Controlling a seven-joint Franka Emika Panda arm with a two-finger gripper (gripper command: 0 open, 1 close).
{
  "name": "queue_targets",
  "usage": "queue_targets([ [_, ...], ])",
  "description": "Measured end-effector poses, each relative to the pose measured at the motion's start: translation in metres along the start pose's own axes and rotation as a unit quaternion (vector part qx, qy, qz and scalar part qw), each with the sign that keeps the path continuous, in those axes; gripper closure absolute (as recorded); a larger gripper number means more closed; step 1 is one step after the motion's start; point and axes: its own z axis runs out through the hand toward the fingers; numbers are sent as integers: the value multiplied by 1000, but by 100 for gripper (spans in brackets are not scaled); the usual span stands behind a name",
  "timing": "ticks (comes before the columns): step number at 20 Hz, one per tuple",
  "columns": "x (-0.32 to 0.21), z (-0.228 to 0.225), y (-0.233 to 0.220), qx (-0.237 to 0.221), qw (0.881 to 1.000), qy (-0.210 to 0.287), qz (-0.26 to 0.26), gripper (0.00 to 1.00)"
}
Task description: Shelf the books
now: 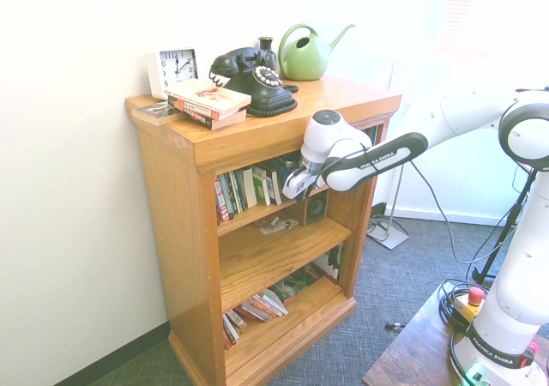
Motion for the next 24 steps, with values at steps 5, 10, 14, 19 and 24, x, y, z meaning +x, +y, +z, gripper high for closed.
queue_targets([
  [5,0,0,0,0,1000,1,0,0],
  [10,0,0,0,-1,1000,4,2,0],
  [14,1,0,0,-2,1000,7,2,0],
  [19,-1,-6,19,-16,999,25,-16,0],
  [24,-33,-33,71,-27,999,35,-20,0],
])
